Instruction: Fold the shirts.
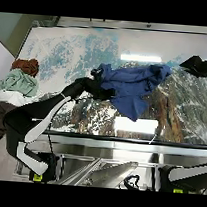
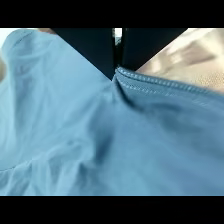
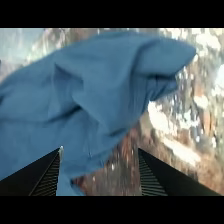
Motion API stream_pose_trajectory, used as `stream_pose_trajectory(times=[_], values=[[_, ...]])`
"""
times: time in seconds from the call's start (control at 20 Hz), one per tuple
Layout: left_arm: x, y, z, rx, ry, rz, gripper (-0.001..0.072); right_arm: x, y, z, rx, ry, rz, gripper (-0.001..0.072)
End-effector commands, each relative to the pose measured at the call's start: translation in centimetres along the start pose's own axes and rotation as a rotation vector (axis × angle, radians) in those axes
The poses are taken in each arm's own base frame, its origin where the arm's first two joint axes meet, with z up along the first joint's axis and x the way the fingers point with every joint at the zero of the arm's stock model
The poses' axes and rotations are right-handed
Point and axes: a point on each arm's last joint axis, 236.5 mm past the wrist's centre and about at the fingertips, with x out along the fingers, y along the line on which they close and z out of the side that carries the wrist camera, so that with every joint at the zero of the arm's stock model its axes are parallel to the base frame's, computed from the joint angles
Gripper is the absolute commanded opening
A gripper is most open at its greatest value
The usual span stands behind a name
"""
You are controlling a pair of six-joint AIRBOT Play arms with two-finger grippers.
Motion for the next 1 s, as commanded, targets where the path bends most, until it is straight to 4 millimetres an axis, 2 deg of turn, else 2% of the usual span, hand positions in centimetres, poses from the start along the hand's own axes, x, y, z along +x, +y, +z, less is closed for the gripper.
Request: stream_pose_trajectory(times=[0.0, 0.1, 0.25, 0.4, 0.5, 0.6, 0.75, 0.85, 0.9, 0.95], values=[[-4.3, 4.8, -0.1, 0.069, 0.059, 0.150, 0.0018, 2.6, 0.7, -5.8, 0.023, 0.198, 0.016, 0.0530], [-5.7, 6.0, 0.0, 0.087, 0.081, 0.155, 0.0018, 6.7, 2.0, -9.6, 0.021, 0.278, 0.023, 0.0531], [-5.9, 6.5, 0.2, 0.089, 0.078, 0.158, 0.0018, 12.5, 4.9, -12.1, -0.003, 0.270, 0.001, 0.0530], [-5.9, 6.5, 0.2, 0.109, 0.080, 0.158, 0.0018, 16.3, 8.2, -14.9, 0.050, 0.319, -0.006, 0.0530], [-5.9, 6.5, 0.2, 0.111, 0.079, 0.157, 0.0018, 17.4, 8.9, -16.5, 0.078, 0.351, -0.038, 0.0530], [-5.9, 6.5, 0.1, 0.115, 0.083, 0.157, 0.0018, 17.6, 7.5, -17.3, 0.080, 0.367, -0.139, 0.0529], [-5.9, 6.5, 0.1, 0.124, 0.084, 0.156, 0.0018, 17.6, 5.7, -16.8, 0.091, 0.338, -0.230, 0.0524], [-5.9, 6.5, 0.1, 0.125, 0.086, 0.156, 0.0018, 17.4, 5.0, -16.4, 0.092, 0.321, -0.260, 0.0429], [-6.0, 6.5, 0.0, 0.125, 0.090, 0.156, 0.0018, 17.2, 4.4, -16.2, 0.099, 0.315, -0.291, 0.0423], [-6.0, 6.5, -0.2, 0.129, 0.096, 0.157, 0.0018, 17.0, 3.9, -16.1, 0.092, 0.309, -0.314, 0.0275]])
